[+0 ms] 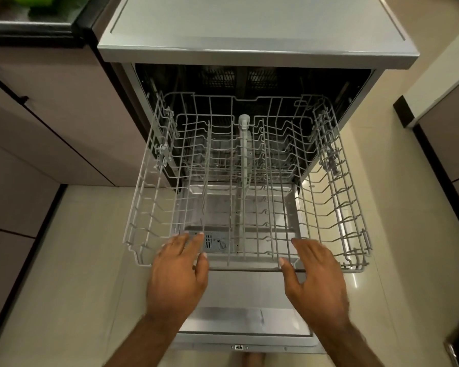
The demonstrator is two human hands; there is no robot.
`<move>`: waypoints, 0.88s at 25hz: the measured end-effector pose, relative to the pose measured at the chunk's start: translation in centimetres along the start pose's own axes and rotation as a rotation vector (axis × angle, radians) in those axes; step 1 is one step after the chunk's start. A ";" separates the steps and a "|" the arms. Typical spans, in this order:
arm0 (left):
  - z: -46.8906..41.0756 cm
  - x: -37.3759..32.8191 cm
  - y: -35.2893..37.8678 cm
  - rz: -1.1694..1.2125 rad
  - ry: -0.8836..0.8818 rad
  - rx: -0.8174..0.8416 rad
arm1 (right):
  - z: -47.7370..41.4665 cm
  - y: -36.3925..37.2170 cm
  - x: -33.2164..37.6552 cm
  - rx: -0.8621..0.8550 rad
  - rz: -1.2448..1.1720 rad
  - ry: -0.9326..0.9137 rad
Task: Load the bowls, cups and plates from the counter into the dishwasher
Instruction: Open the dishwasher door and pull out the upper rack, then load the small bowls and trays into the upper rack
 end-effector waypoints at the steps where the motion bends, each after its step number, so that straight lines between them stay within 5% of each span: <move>1: -0.7 -0.1 0.0 -0.032 -0.001 0.033 | -0.7 0.1 0.3 0.014 0.011 -0.016; 11: -5.8 -1.6 -11.2 -0.044 -0.001 -0.071 | -6.7 -4.2 13.7 0.045 0.091 -0.245; 22: -0.1 1.4 -35.8 -0.053 0.017 -0.306 | -0.9 -16.4 35.5 0.048 0.113 -0.485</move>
Point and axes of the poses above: each hand's wrist, its own z-axis away from the middle knuckle, its own y-axis out of the palm, x = y × z, the point moved 6 cm from there along -z, towards the middle knuckle, and after that the axes turned 7 degrees about -z, right-handed, at the moved point
